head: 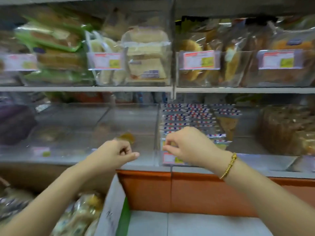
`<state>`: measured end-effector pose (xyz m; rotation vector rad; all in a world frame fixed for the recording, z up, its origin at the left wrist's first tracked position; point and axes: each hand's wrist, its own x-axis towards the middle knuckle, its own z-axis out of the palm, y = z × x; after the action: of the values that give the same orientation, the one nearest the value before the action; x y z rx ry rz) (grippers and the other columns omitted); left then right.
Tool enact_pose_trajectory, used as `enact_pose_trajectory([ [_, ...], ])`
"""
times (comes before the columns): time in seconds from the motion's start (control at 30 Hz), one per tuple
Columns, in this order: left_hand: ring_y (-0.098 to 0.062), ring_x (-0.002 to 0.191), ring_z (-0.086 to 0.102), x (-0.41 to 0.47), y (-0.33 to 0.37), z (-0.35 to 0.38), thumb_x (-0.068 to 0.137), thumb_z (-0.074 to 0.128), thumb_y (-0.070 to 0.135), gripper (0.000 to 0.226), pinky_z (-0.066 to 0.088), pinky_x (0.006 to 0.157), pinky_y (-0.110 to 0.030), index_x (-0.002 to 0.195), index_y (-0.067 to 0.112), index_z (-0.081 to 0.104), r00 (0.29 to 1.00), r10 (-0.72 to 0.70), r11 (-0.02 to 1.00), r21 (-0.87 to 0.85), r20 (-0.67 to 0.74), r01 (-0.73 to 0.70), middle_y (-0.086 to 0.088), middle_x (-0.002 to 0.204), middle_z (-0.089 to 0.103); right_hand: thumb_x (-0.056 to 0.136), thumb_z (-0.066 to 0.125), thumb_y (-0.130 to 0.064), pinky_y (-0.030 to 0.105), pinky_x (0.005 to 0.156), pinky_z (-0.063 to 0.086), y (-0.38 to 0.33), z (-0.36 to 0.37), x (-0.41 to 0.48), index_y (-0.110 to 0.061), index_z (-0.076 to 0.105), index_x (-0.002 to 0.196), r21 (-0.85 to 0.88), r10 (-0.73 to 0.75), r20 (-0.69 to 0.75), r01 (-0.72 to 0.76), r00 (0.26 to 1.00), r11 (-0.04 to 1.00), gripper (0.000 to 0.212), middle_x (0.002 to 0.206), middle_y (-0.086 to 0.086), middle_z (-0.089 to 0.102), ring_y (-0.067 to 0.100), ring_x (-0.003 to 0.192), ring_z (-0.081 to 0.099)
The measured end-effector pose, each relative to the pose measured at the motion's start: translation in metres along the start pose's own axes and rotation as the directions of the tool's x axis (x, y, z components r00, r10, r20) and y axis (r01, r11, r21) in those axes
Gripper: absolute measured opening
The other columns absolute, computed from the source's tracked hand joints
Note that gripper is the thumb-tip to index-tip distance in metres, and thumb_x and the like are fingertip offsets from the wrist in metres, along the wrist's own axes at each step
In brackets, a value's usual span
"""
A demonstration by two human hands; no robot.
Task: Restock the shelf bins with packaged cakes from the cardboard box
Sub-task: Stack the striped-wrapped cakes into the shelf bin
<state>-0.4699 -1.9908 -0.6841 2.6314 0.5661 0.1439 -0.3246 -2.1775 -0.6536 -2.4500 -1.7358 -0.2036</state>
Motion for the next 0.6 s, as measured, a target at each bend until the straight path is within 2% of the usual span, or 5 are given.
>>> enact_pose_trajectory([
  [0.17, -0.002, 0.051, 0.046, -0.078, -0.101, -0.022, 0.085, 0.066, 0.045, 0.033, 0.039, 0.056, -0.024, 0.071, 0.017, 0.056, 0.969, -0.246, 0.969, -0.03, 0.008, 0.247, 0.009, 0.058, 0.054, 0.094, 0.053, -0.041, 0.03, 0.073, 0.037, -0.092, 0.03, 0.029, -0.019, 0.065, 0.1, 0.066, -0.217, 0.094, 0.212, 0.972, 0.975, 0.025, 0.099, 0.004, 0.069, 0.023, 0.099, 0.059],
  [0.27, -0.013, 0.059, 0.054, -0.124, -0.167, -0.031, 0.083, 0.071, 0.037, 0.028, 0.045, 0.061, -0.031, 0.074, 0.014, 0.058, 0.905, -0.425, 0.901, -0.1, -0.005, 0.422, 0.003, 0.063, 0.059, 0.092, 0.058, -0.035, 0.028, 0.071, 0.037, -0.137, 0.061, 0.056, -0.02, 0.064, 0.101, 0.134, -0.302, 0.173, 0.281, 0.938, 0.95, 0.019, 0.099, 0.002, 0.067, 0.021, 0.096, 0.058],
  [0.33, -0.016, 0.06, 0.051, -0.153, -0.209, -0.034, 0.084, 0.073, 0.029, 0.027, 0.039, 0.058, -0.029, 0.071, 0.013, 0.055, 0.852, -0.523, 0.85, -0.102, -0.03, 0.517, -0.001, 0.064, 0.057, 0.088, 0.059, -0.022, 0.029, 0.073, 0.038, -0.163, 0.088, 0.078, -0.019, 0.057, 0.094, 0.186, -0.336, 0.215, 0.299, 0.917, 0.936, 0.007, 0.096, 0.003, 0.063, 0.022, 0.093, 0.056],
  [0.47, -0.015, 0.057, 0.043, -0.195, -0.289, -0.034, 0.085, 0.071, 0.027, 0.033, 0.032, 0.058, -0.03, 0.067, 0.014, 0.046, 0.728, -0.685, 0.723, -0.136, -0.015, 0.678, 0.0, 0.06, 0.048, 0.081, 0.055, -0.009, 0.028, 0.069, 0.033, -0.212, 0.137, 0.121, -0.021, 0.044, 0.082, 0.277, -0.37, 0.301, 0.291, 0.879, 0.916, 0.016, 0.083, -0.004, 0.043, 0.016, 0.08, 0.043],
  [0.6, -0.018, 0.059, 0.045, -0.214, -0.353, -0.029, 0.086, 0.069, 0.028, 0.032, 0.032, 0.056, -0.029, 0.07, 0.013, 0.046, 0.629, -0.777, 0.619, -0.171, 0.005, 0.766, -0.004, 0.064, 0.049, 0.081, 0.052, -0.008, 0.031, 0.069, 0.038, -0.251, 0.19, 0.168, -0.022, 0.045, 0.076, 0.282, -0.345, 0.43, 0.239, 0.834, 0.929, 0.016, 0.082, -0.003, 0.05, 0.018, 0.081, 0.047],
])
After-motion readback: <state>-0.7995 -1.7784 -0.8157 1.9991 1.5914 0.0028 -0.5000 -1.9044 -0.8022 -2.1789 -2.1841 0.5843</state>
